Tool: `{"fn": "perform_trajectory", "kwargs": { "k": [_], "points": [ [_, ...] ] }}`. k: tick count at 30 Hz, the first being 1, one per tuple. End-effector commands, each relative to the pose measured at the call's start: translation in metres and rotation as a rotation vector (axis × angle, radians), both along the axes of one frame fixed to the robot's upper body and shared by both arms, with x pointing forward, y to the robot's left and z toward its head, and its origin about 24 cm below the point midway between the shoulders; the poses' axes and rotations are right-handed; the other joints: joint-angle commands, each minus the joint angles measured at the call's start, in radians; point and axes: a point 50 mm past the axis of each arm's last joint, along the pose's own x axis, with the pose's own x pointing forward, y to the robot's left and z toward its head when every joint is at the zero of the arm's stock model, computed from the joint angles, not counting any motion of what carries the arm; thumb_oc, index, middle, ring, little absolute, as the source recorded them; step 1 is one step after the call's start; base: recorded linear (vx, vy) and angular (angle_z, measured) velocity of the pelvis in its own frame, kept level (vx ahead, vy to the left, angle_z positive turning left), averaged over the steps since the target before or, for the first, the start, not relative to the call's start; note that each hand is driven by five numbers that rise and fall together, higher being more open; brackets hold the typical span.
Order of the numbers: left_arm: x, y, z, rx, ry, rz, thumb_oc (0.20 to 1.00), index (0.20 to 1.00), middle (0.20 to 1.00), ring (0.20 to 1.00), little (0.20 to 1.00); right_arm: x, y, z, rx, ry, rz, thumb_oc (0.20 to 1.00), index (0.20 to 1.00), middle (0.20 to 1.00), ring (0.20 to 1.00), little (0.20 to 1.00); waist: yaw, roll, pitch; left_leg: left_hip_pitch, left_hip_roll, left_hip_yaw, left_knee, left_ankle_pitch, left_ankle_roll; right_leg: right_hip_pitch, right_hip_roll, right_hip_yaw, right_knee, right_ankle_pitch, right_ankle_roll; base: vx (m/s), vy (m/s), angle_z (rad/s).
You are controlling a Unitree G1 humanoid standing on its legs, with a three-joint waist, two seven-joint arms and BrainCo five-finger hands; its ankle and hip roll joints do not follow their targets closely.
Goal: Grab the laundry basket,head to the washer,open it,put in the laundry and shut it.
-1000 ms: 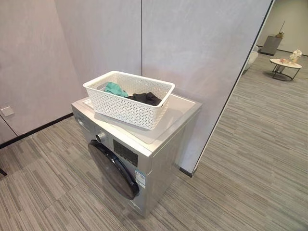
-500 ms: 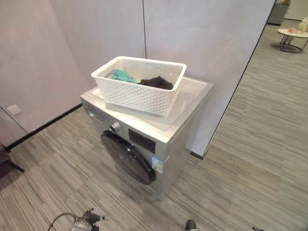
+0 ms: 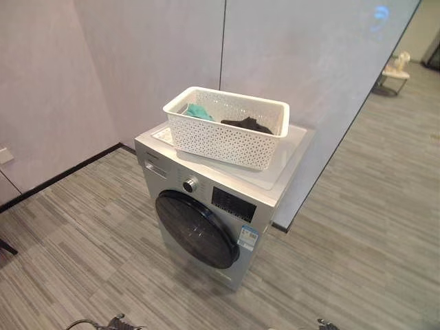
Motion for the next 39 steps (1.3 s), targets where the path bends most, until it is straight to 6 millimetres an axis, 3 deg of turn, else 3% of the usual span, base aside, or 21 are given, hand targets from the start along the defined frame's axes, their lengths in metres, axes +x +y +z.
{"fn": "perform_trajectory", "kwargs": {
  "k": [1, 2, 3, 4, 5, 7, 9, 12, 14, 15, 17, 19, 20, 21, 23, 27, 29, 30, 32, 35, 39],
  "points": [
    [0.018, 0.016, 0.009, 0.038, -0.056, 0.005, 1.0, 1.0, 1.0, 1.0, 1.0, 0.01, -0.019, 0.008, -0.059, -0.017, 0.023, 1.0, 1.0, 1.0, 1.0, 1.0, -0.022, -0.012, 0.023, -0.019, 0.058, -0.09, -0.025, 0.012, -0.07, 0.021, 0.119, 0.126, 0.055, -0.205, -0.003, -0.03, 0.057, -0.51],
    [0.016, 0.015, 0.009, 0.034, -0.05, 0.01, 1.0, 1.0, 1.0, 1.0, 1.0, 0.009, -0.018, 0.008, -0.056, -0.01, 0.025, 1.0, 1.0, 1.0, 1.0, 1.0, -0.015, -0.016, 0.023, -0.019, 0.055, -0.073, -0.031, 0.017, -0.069, 0.028, 0.157, 0.081, 0.047, -0.237, -0.017, -0.03, 0.114, -0.31],
    [0.01, 0.014, 0.007, 0.024, -0.036, 0.021, 1.0, 1.0, 1.0, 1.0, 1.0, 0.006, -0.015, 0.006, -0.044, -0.003, 0.039, 1.0, 1.0, 1.0, 1.0, 1.0, -0.018, -0.024, 0.028, -0.007, 0.042, -0.06, -0.043, 0.024, -0.069, 0.005, 0.272, 0.064, 0.062, -0.29, -0.046, -0.04, 0.095, -0.32],
    [0.009, 0.012, 0.006, 0.016, -0.032, 0.026, 1.0, 1.0, 1.0, 1.0, 1.0, 0.004, -0.015, 0.006, -0.046, -0.002, 0.036, 1.0, 1.0, 1.0, 1.0, 1.0, -0.027, -0.028, 0.031, -0.013, 0.037, -0.063, -0.035, 0.028, -0.071, -0.011, 0.312, 0.092, 0.057, -0.299, -0.053, 0.01, 0.018, -0.54],
    [0.007, 0.01, 0.005, 0.01, -0.025, 0.028, 1.0, 1.0, 1.0, 1.0, 1.0, 0.003, -0.014, 0.005, -0.042, -0.004, 0.036, 1.0, 1.0, 1.0, 1.0, 1.0, -0.027, -0.037, 0.039, -0.002, 0.03, -0.053, -0.028, 0.026, -0.081, 0.023, 0.328, 0.09, -0.019, -0.297, -0.077, 0.03, -0.074, -0.4],
    [0.006, 0.008, 0.004, 0.006, -0.019, 0.024, 1.0, 1.0, 1.0, 1.0, 1.0, 0.001, -0.013, 0.004, -0.037, 0.001, 0.034, 1.0, 1.0, 1.0, 1.0, 1.0, -0.03, -0.038, 0.034, -0.001, 0.033, -0.049, -0.024, 0.021, -0.084, 0.05, 0.341, 0.103, -0.061, -0.303, -0.086, 0.05, -0.095, 0.17],
    [0.0, 0.001, 0.0, -0.01, -0.008, 0.025, 1.0, 1.0, 1.0, 1.0, 1.0, -0.006, -0.015, 0.004, -0.055, 0.037, 0.043, 1.0, 1.0, 1.0, 1.0, 1.0, -0.014, -0.021, 0.006, 0.0, 0.051, -0.024, -0.004, 0.007, -0.1, 0.114, 0.377, 0.139, -0.164, -0.307, -0.101, 0.11, -0.179, -0.28],
    [0.007, -0.008, -0.001, -0.036, -0.039, 0.037, 1.0, 1.0, 1.0, 1.0, 1.0, 0.003, -0.018, 0.006, -0.066, 0.009, 0.035, 1.0, 1.0, 1.0, 1.0, 1.0, -0.006, -0.019, 0.034, -0.079, 0.075, -0.042, 0.214, -0.02, -0.126, 0.138, 0.376, 0.162, -0.188, -0.304, -0.117, 0.03, -0.151, -0.18],
    [0.006, -0.009, -0.001, -0.041, -0.044, 0.066, 1.0, 1.0, 1.0, 1.0, 1.0, 0.009, -0.019, 0.008, -0.078, 0.001, 0.054, 1.0, 1.0, 1.0, 1.0, 1.0, 0.004, -0.018, 0.048, -0.123, 0.075, -0.087, 0.283, 0.022, -0.151, 0.149, 0.376, 0.182, -0.184, -0.31, -0.131, -0.01, -0.05, -0.32],
    [0.006, -0.01, -0.002, -0.044, -0.043, 0.071, 1.0, 1.0, 1.0, 1.0, 1.0, 0.009, -0.021, 0.008, -0.085, 0.006, 0.055, 1.0, 1.0, 1.0, 1.0, 1.0, 0.0, -0.017, 0.051, -0.14, 0.107, -0.075, 0.284, 0.04, -0.159, 0.153, 0.369, 0.177, -0.18, -0.314, -0.132, 0.01, -0.007, -0.48],
    [0.005, -0.009, -0.002, -0.039, -0.045, 0.079, 1.0, 1.0, 1.0, 1.0, 1.0, 0.007, -0.021, 0.008, -0.089, 0.009, 0.055, 1.0, 1.0, 1.0, 1.0, 1.0, -0.002, -0.018, 0.054, -0.149, 0.165, -0.053, 0.226, 0.055, -0.157, 0.158, 0.351, 0.166, -0.171, -0.328, -0.129, 0.06, 0.04, -0.21],
    [0.003, -0.004, -0.001, -0.026, -0.046, 0.112, 1.0, 1.0, 1.0, 1.0, 1.0, 0.01, -0.02, 0.008, -0.09, -0.004, 0.07, 1.0, 1.0, 1.0, 1.0, 1.0, 0.007, -0.012, 0.052, -0.162, 0.191, -0.139, 0.143, 0.09, -0.166, 0.157, 0.35, 0.185, -0.16, -0.348, -0.129, 0.11, 0.084, -0.04],
    [0.002, -0.001, 0.0, -0.017, -0.043, 0.124, 1.0, 1.0, 1.0, 1.0, 1.0, 0.011, -0.019, 0.009, -0.093, -0.011, 0.082, 1.0, 1.0, 1.0, 1.0, 1.0, 0.001, -0.006, 0.053, -0.16, 0.217, -0.152, 0.106, 0.122, -0.179, 0.158, 0.351, 0.192, -0.154, -0.357, -0.128, 0.11, 0.16, -0.01],
    [0.001, 0.003, 0.001, -0.006, -0.045, 0.134, 1.0, 1.0, 1.0, 1.0, 1.0, 0.009, -0.026, 0.011, -0.116, -0.016, 0.056, 1.0, 1.0, 1.0, 1.0, 1.0, -0.016, 0.005, 0.057, -0.18, 0.306, -0.125, 0.072, 0.201, -0.207, 0.16, 0.335, 0.188, -0.138, -0.374, -0.126, 0.14, 0.222, 0.09],
    [0.001, 0.006, 0.002, 0.002, -0.052, 0.149, 1.0, 1.0, 1.0, 1.0, 1.0, 0.011, -0.029, 0.014, -0.117, -0.046, 0.039, 1.0, 1.0, 1.0, 1.0, 1.0, -0.02, 0.034, 0.057, -0.162, 0.369, -0.124, -0.014, 0.276, -0.237, 0.168, 0.345, 0.201, -0.104, -0.404, -0.12, 0.14, 0.236, 0.13],
    [-0.003, 0.013, 0.003, 0.018, -0.043, 0.158, 1.0, 1.0, 1.0, 1.0, 1.0, 0.016, -0.032, 0.017, -0.119, -0.071, 0.037, 1.0, 1.0, 1.0, 1.0, 1.0, -0.024, 0.056, 0.052, -0.14, 0.427, -0.137, -0.044, 0.303, -0.262, 0.165, 0.343, 0.223, -0.038, -0.445, -0.115, 0.09, 0.215, -0.23],
    [-0.004, 0.014, 0.003, 0.007, -0.042, 0.185, 1.0, 1.0, 1.0, 1.0, 1.0, 0.024, -0.033, 0.019, -0.122, -0.096, 0.045, 1.0, 1.0, 1.0, 1.0, 1.0, -0.021, 0.058, 0.05, -0.138, 0.403, -0.216, 0.003, 0.253, -0.256, 0.151, 0.33, 0.25, -0.002, -0.451, -0.103, 0.08, 0.365, -0.28],
    [0.005, 0.015, 0.006, -0.004, -0.085, 0.2, 1.0, 1.0, 1.0, 1.0, 1.0, 0.024, -0.036, 0.02, -0.122, -0.094, 0.029, 1.0, 1.0, 1.0, 1.0, 1.0, -0.026, 0.051, 0.045, -0.147, 0.366, -0.245, 0.085, 0.163, -0.253, 0.137, 0.293, 0.267, 0.033, -0.455, -0.083, 0.07, 0.384, -0.25],
    [0.006, 0.015, 0.006, -0.004, -0.085, 0.2, 1.0, 1.0, 1.0, 1.0, 1.0, 0.024, -0.036, 0.02, -0.121, -0.094, 0.029, 1.0, 1.0, 1.0, 1.0, 1.0, -0.026, 0.051, 0.045, -0.148, 0.366, -0.245, 0.088, 0.161, -0.252, 0.137, 0.293, 0.267, 0.034, -0.455, -0.083, 0.03, 0.262, -0.48],
    [0.034, 0.014, 0.014, -0.003, -0.164, 0.105, 1.0, 1.0, 1.0, 1.0, 1.0, 0.022, -0.03, 0.018, -0.112, -0.08, 0.061, 1.0, 1.0, 1.0, 1.0, 1.0, -0.015, 0.012, 0.056, -0.207, 0.283, -0.228, 0.295, 0.006, -0.219, 0.159, 0.204, 0.269, 0.025, -0.429, -0.04, 0.02, 0.49, 0.01],
    [0.047, 0.019, 0.02, 0.024, -0.19, 0.047, 1.0, 1.0, 1.0, 1.0, 1.0, 0.031, -0.024, 0.018, -0.106, -0.097, 0.116, 1.0, 1.0, 1.0, 1.0, 1.0, -0.004, -0.017, 0.066, -0.219, 0.246, -0.213, 0.358, -0.061, -0.192, 0.139, 0.156, 0.292, 0.034, -0.394, -0.007, -0.03, 0.337, -0.19]
  ]
}}
